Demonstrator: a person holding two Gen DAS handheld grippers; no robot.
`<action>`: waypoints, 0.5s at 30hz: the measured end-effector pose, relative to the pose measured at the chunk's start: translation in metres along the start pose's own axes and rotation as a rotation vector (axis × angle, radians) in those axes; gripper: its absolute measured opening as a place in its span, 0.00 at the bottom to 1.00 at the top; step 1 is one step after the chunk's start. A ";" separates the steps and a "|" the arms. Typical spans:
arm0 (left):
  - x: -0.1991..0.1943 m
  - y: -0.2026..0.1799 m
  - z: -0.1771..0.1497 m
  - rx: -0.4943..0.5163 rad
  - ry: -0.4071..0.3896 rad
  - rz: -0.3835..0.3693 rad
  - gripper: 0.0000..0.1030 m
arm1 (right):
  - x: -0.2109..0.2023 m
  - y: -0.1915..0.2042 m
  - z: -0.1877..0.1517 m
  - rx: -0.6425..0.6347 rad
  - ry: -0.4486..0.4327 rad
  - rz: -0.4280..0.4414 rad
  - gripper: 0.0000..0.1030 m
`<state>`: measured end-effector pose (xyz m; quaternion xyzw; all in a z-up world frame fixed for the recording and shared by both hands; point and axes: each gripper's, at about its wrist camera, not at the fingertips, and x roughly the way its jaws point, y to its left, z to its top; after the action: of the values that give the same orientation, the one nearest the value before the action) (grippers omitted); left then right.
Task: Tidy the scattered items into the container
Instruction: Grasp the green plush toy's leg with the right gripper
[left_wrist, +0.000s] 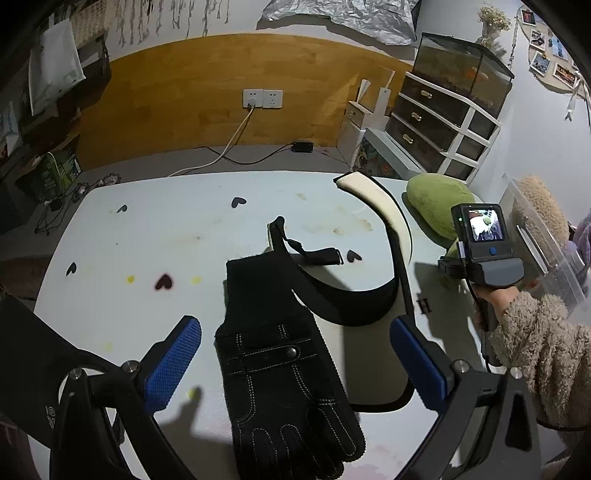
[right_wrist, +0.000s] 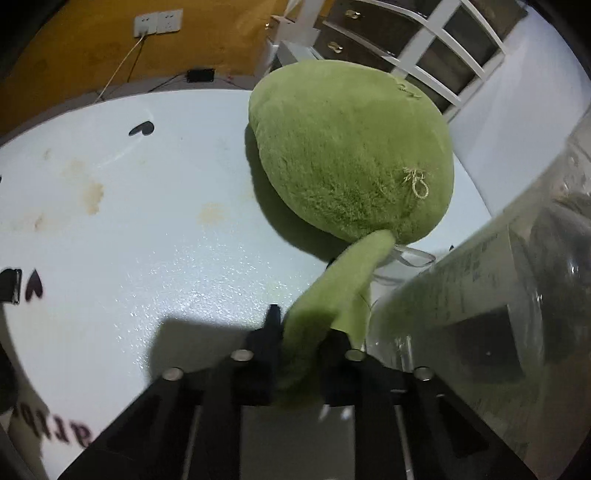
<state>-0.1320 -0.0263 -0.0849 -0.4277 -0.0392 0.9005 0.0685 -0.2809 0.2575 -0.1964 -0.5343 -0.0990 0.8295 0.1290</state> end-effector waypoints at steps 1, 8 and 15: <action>-0.001 -0.001 0.000 0.003 -0.003 -0.002 1.00 | -0.002 0.000 -0.003 -0.011 -0.002 0.011 0.09; -0.011 -0.010 -0.002 0.040 -0.037 -0.020 1.00 | -0.055 0.002 -0.050 -0.051 -0.049 0.143 0.08; -0.032 -0.025 -0.010 0.085 -0.079 -0.051 1.00 | -0.103 0.006 -0.099 -0.112 -0.080 0.266 0.06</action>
<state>-0.1018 -0.0064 -0.0632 -0.3872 -0.0144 0.9156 0.1078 -0.1503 0.2221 -0.1506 -0.5157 -0.0787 0.8530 -0.0159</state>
